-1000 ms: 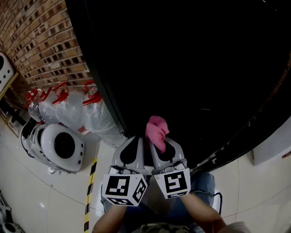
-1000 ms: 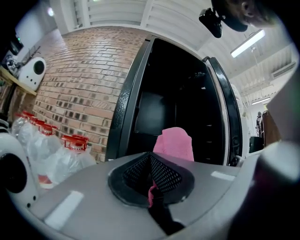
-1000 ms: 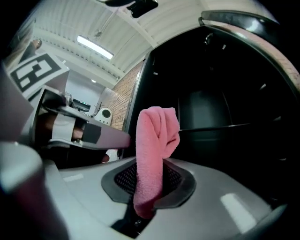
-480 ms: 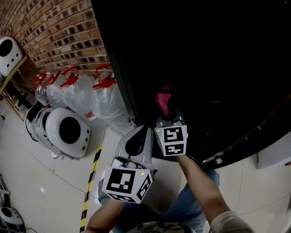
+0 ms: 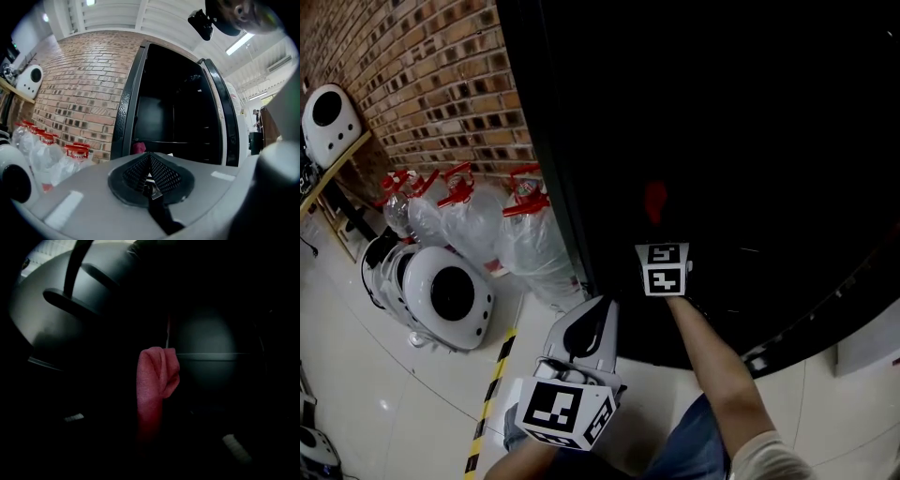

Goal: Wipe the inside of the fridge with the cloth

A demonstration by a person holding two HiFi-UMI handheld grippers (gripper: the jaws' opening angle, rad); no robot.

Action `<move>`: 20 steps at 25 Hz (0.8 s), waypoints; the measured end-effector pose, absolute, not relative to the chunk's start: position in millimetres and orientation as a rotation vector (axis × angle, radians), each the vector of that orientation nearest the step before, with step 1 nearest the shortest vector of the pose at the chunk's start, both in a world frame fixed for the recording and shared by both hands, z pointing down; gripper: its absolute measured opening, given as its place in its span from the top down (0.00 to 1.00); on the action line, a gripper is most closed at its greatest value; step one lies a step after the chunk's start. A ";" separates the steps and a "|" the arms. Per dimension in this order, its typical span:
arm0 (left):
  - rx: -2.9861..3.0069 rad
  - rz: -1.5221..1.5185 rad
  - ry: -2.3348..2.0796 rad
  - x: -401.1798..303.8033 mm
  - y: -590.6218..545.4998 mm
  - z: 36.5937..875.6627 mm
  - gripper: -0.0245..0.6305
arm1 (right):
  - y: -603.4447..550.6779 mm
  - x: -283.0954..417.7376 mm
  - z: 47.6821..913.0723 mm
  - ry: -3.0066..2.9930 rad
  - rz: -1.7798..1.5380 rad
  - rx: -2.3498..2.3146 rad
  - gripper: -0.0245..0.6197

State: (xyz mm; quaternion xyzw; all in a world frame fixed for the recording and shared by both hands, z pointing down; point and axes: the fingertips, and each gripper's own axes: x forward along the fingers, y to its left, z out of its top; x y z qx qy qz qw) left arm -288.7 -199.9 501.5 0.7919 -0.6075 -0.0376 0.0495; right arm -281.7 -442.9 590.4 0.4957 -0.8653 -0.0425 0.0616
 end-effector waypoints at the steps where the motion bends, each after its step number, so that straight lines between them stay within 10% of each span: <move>1: 2.412 -0.111 -1.849 -289.2 -199.4 501.7 0.95 | -449.1 -279.6 593.6 -2.602 -0.122 1.516 0.86; 20: 2.502 -0.118 -1.723 -256.7 -218.3 495.4 0.95 | -491.1 -170.6 593.7 -2.385 -0.060 1.874 0.86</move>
